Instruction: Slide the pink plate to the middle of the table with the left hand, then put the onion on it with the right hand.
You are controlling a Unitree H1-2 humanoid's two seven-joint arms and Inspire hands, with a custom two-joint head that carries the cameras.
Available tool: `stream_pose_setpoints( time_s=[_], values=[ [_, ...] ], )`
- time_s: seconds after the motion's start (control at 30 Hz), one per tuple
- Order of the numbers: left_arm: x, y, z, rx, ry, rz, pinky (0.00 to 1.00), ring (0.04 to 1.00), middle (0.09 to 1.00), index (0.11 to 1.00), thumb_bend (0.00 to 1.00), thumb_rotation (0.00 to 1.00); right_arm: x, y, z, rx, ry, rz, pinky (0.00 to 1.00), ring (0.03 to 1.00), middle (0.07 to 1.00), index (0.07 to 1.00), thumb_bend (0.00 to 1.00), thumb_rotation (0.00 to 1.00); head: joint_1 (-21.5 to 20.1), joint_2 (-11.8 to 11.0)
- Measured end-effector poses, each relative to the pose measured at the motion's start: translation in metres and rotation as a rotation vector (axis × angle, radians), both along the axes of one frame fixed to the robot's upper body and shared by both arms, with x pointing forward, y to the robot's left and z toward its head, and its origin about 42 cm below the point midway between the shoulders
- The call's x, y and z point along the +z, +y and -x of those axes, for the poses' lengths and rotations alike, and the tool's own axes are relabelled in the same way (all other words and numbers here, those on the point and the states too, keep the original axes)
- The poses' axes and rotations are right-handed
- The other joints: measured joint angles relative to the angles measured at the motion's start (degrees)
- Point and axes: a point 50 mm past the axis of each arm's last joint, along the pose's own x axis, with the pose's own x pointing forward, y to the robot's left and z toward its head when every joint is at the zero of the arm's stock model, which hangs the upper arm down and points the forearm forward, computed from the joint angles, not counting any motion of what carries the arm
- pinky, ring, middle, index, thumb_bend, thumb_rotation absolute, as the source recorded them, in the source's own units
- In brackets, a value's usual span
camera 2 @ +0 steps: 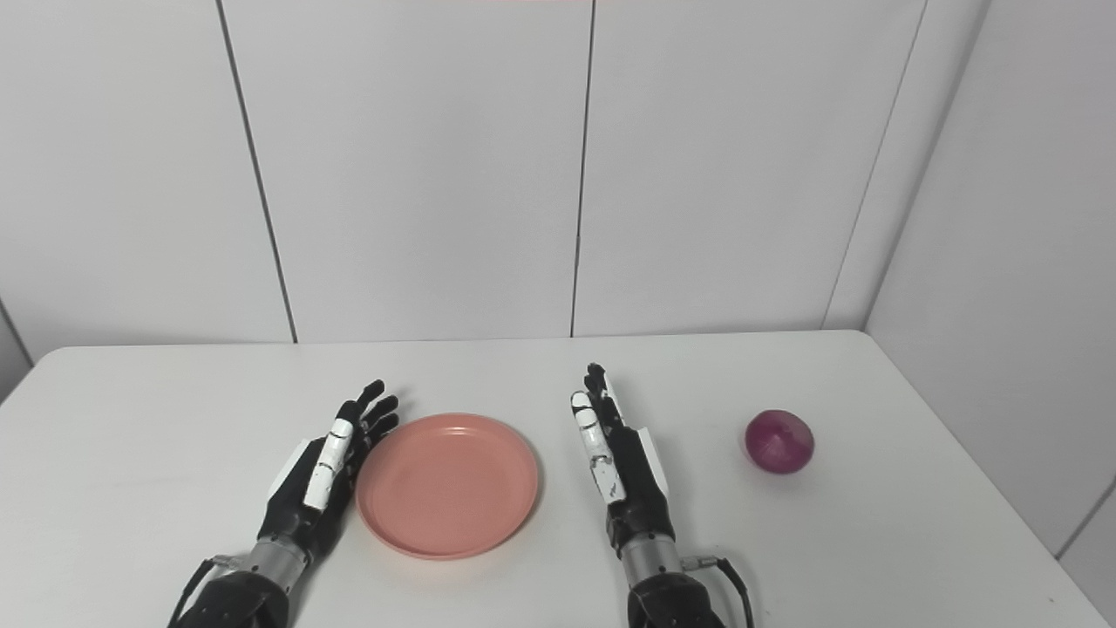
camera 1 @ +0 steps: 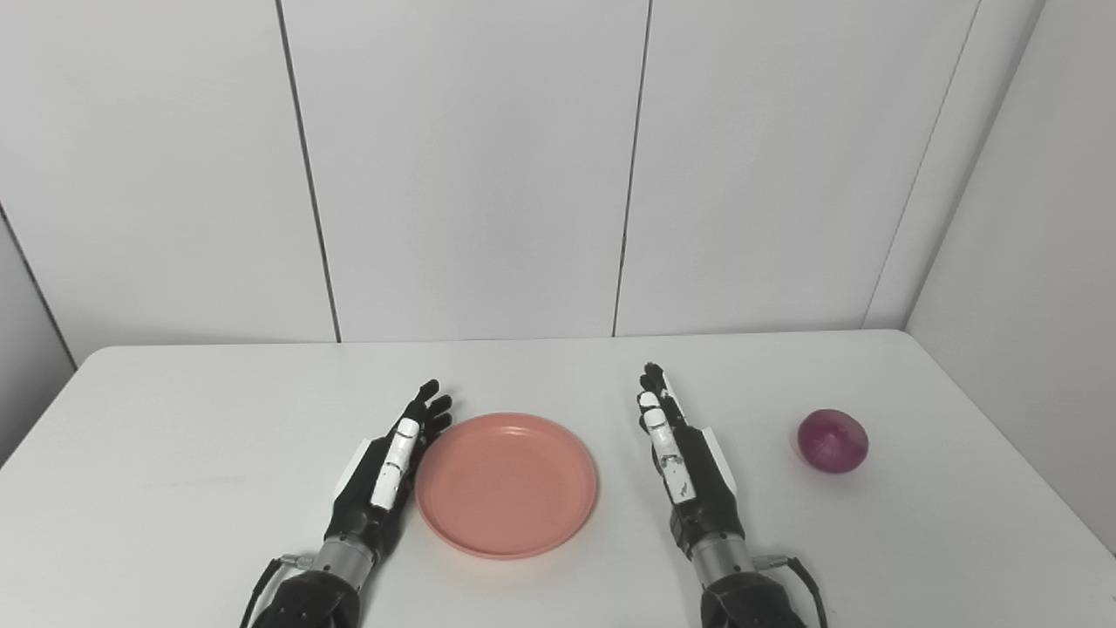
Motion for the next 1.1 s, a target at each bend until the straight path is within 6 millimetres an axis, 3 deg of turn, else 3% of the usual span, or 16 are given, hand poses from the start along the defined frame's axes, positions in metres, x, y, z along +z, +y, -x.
stream_pose_setpoints(
  time_s=[0.27, 0.47, 0.73, 1.1],
  values=[
    [-0.001, -0.003, 0.006, -0.014, 0.01, -0.006, 0.96, 0.947, 0.947, 0.939, 0.65, 1.0, 0.011, -0.007, -0.003, -0.026, -0.027, 0.037, 1.0, 0.973, 0.982, 0.992, 0.58, 1.0, -0.1, 1.7],
    [0.0, -0.005, 0.009, -0.017, 0.006, -0.011, 0.95, 0.951, 0.951, 0.944, 0.64, 1.0, 0.036, -0.028, -0.012, -0.08, -0.06, 0.254, 0.99, 0.986, 0.97, 0.982, 0.63, 1.0, 1.2, 2.4],
    [0.0, -0.004, 0.009, -0.003, 0.003, -0.016, 0.94, 0.954, 0.951, 0.946, 0.63, 1.0, 0.063, -0.066, -0.017, -0.165, -0.08, 0.493, 0.92, 0.965, 0.98, 0.968, 0.57, 0.86, 2.8, 2.5],
    [0.001, -0.01, 0.009, 0.045, -0.023, -0.033, 0.98, 0.971, 0.973, 0.978, 0.65, 1.0, 0.093, -0.118, -0.022, -0.212, 0.014, 0.753, 0.86, 0.939, 0.956, 0.941, 0.64, 0.66, 4.7, 2.5]
  ],
)
